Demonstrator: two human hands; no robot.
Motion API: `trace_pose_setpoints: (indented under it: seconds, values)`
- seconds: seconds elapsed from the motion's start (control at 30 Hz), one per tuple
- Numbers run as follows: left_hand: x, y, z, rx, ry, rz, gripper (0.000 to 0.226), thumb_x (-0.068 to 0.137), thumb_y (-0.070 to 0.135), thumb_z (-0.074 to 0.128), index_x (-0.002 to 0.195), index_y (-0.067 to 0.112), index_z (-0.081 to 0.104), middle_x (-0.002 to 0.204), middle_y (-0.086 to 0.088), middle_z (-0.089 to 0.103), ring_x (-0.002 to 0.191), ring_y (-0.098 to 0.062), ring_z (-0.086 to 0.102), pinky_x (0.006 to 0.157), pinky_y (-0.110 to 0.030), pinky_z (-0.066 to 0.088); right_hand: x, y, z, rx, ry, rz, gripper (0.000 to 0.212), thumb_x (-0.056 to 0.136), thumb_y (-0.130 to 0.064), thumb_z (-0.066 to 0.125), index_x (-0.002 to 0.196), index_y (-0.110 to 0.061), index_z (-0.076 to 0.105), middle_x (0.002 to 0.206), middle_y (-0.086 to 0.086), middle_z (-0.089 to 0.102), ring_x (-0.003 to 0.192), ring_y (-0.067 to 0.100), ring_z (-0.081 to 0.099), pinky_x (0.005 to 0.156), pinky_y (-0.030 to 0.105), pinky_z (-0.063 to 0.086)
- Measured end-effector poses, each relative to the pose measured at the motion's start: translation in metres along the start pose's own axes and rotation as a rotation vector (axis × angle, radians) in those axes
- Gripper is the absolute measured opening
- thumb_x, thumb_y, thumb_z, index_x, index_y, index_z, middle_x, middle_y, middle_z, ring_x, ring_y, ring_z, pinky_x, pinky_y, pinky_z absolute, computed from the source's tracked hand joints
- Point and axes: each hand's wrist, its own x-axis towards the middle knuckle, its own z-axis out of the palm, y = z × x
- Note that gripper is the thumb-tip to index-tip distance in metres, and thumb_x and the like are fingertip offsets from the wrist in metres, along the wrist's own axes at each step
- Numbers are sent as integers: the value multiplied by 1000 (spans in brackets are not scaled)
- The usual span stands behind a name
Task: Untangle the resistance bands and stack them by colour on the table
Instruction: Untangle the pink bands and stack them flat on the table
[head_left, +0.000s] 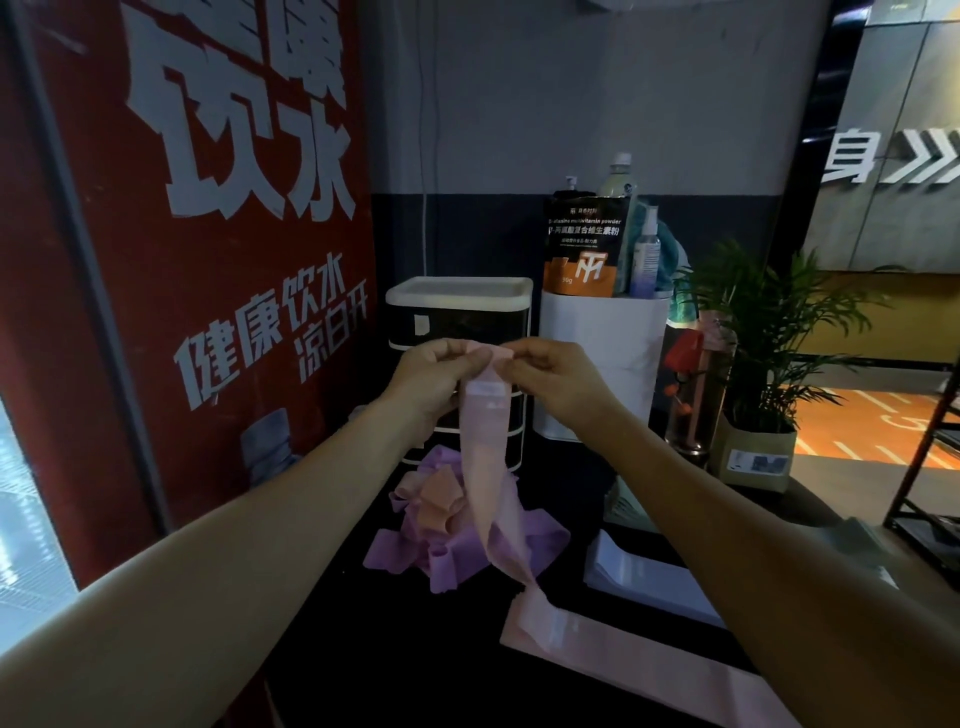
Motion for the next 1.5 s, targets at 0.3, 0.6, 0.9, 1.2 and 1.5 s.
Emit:
trace_pose_setpoints:
  seconds: [0.3,0.6,0.9,1.2,1.5]
  values:
    - [0,10,4,463,-46,338,24,84,14,67,107,14,60,101,1,58,92,-11,55,78,-20,47,4,-6,-13,-103,151,-10,6,87,-11,64,82,-14,66,68,-1,61,66,13,56,70,29,49]
    - [2,33,27,281,-122,285,12,91,11,57,89,21,62,98,-9,65,96,-25,64,87,-40,54,-5,-21,-31,39,78,63,20,85,-11,66,104,-7,63,90,4,67,77,9,63,72,18,53]
    - [-4,30,46,-49,2,181,11,95,14,50,88,20,55,92,1,60,83,-12,60,70,-29,53,-51,-1,-57,-139,-71,254,14,74,1,73,76,-1,59,74,16,60,72,18,54,69,29,50]
    - [-24,-3,42,-254,205,30,3,96,13,49,94,15,51,91,-1,57,79,-12,57,62,-26,50,-132,30,-90,-570,-240,449,17,88,-10,59,90,7,62,76,6,53,63,9,44,51,10,34]
    - [-62,-63,55,-182,280,-123,3,96,11,48,94,13,49,81,-2,54,68,-13,54,59,-29,46,-196,36,-117,-766,-182,523,22,96,-15,45,88,-1,59,82,5,50,78,18,46,60,28,30]
